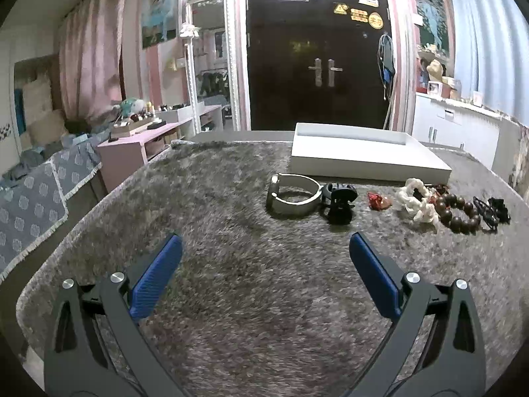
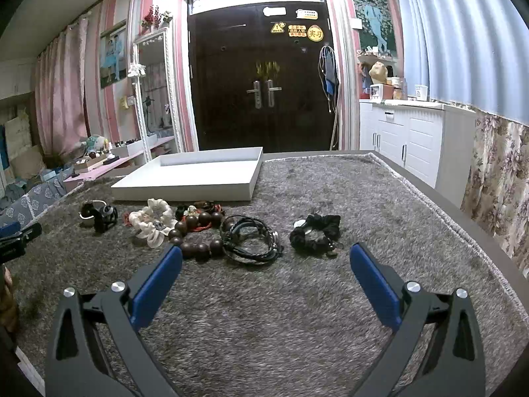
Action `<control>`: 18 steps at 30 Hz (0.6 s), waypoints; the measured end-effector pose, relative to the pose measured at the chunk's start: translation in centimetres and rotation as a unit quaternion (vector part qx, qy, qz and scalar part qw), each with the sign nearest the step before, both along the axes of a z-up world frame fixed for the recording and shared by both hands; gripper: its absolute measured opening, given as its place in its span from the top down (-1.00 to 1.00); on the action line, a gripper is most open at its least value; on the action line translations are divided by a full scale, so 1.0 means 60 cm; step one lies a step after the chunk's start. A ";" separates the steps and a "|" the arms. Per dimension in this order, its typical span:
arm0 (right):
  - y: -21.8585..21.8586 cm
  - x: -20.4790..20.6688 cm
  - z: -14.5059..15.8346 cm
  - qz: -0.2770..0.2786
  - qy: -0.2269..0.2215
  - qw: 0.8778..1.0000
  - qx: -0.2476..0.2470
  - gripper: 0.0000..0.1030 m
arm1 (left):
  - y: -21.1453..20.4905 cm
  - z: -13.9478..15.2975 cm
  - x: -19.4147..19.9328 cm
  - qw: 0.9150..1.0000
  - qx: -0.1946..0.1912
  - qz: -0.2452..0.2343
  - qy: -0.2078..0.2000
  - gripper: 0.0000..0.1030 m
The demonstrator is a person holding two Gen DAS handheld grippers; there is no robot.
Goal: Organize jewelry
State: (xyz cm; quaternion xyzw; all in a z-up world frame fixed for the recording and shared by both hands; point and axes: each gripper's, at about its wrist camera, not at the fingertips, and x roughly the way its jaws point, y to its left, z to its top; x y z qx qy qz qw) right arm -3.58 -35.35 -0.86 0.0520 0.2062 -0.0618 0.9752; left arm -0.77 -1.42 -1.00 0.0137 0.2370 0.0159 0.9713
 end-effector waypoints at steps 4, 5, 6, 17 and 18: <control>-0.008 -0.003 0.006 0.002 0.009 1.000 -0.005 -0.96 | -0.007 -0.004 -0.001 1.000 0.005 -0.002 0.004 -0.94; -0.010 -0.006 0.005 0.002 -0.011 1.000 0.004 -0.96 | -0.008 -0.004 -0.001 1.000 0.006 -0.002 0.003 -0.94; -0.011 -0.007 0.004 0.002 -0.011 1.000 0.005 -0.96 | -0.009 -0.003 -0.001 1.000 0.007 -0.002 0.002 -0.94; -0.011 -0.004 0.011 0.001 -0.023 1.000 0.006 -0.96 | -0.008 -0.004 -0.002 1.000 0.008 -0.001 0.000 -0.94; -0.011 -0.005 0.011 0.001 -0.028 1.000 0.007 -0.96 | -0.008 -0.004 -0.001 1.000 0.008 -0.001 0.000 -0.94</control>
